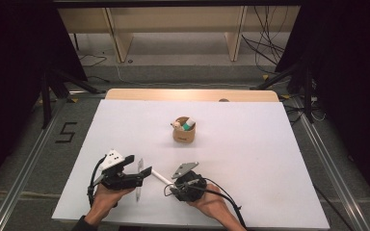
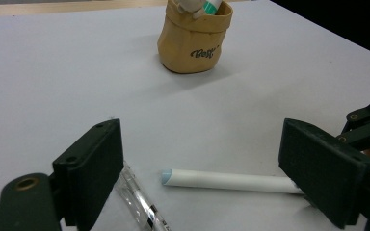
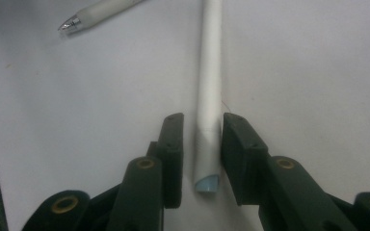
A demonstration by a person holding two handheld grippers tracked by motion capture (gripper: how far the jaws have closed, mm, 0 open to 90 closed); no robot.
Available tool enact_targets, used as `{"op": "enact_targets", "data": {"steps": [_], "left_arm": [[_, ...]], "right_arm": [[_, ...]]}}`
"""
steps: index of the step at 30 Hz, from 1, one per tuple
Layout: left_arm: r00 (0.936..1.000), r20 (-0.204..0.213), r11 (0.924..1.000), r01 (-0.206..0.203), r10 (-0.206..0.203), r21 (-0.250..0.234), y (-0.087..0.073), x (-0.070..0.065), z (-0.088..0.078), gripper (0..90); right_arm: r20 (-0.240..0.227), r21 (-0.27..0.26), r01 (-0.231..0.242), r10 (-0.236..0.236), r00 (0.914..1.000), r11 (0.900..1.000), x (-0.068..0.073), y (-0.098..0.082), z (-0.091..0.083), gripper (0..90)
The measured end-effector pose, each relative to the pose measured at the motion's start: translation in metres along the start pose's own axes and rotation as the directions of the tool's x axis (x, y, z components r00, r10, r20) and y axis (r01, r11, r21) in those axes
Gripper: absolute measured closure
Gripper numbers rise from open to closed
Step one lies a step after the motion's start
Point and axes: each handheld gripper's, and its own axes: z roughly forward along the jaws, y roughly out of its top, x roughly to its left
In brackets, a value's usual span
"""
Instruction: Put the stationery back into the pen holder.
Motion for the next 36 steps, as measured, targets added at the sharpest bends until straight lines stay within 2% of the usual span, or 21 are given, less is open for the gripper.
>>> {"op": "enact_targets", "data": {"steps": [10,21,26,36], "left_arm": [[1.0,0.001,1.0,-0.002,0.002,0.002,0.0,0.0,0.0,15.3],[1.0,0.0,1.0,-0.002,0.002,0.002,0.0,0.0,0.0,15.3],[1.0,-0.003,1.0,-0.001,0.001,0.002,0.0,0.0,0.0,15.3],[0.9999,-0.001,0.9999,0.011,-0.011,0.002,0.0,0.0,0.0,15.3]], "right_arm": [[0.046,-0.003,0.007,-0.006,0.9989,1.0,0.006,-0.001,0.001,77.6],[0.053,-0.005,-0.015,0.015,0.9985,1.0,0.007,0.0,0.001,78.8],[0.045,-0.024,-0.036,0.037,0.9983,0.999,0.005,-0.001,0.0,79.0],[0.058,-0.108,-0.049,0.055,0.9968,0.993,-0.006,0.0,-0.014,79.1]]}}
